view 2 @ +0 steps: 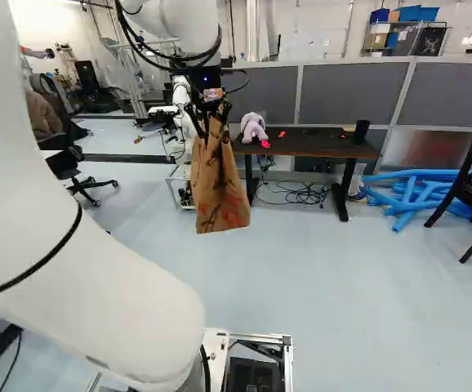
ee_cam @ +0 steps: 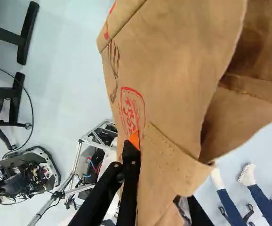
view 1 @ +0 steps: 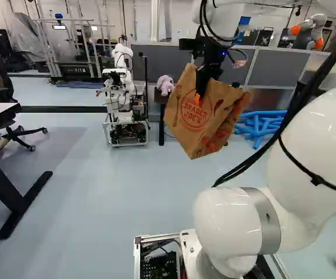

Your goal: Pick up the bag on the ground and place it on the table

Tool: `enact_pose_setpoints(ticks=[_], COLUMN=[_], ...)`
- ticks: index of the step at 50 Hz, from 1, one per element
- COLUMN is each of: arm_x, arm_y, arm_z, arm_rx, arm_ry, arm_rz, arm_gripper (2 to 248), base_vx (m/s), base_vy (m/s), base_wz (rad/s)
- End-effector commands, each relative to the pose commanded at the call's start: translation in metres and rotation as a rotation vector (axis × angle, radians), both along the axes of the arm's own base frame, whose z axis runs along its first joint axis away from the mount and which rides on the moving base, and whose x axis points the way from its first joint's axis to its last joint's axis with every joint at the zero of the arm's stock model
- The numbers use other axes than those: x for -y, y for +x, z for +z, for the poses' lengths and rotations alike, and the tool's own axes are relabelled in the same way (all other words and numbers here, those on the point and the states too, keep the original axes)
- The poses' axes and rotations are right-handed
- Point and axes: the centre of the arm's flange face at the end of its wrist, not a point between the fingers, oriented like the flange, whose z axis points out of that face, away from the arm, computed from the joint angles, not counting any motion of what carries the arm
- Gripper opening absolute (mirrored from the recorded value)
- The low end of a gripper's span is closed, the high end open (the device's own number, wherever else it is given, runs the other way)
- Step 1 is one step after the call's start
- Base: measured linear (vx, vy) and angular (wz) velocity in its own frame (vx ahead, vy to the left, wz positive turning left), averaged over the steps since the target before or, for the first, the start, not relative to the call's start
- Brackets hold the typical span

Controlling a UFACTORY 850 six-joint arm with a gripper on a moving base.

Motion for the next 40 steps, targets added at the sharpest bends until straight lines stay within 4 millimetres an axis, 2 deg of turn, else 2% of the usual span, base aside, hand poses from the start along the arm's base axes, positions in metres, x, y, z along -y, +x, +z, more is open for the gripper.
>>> enact_pose_setpoints(ticks=[32, 40], arm_x=[-0.0018, -0.0018], arm_y=[-0.0008, -0.0008], arm_z=[0.0056, 0.0056], arm_rx=[0.001, 0.001], arm_ry=[0.0, 0.0], arm_rz=[0.005, 0.005], arm_gripper=[21, 21], base_vx=[0.0, 0.008], base_vy=[0.0, -0.036], base_wz=[-0.001, -0.217])
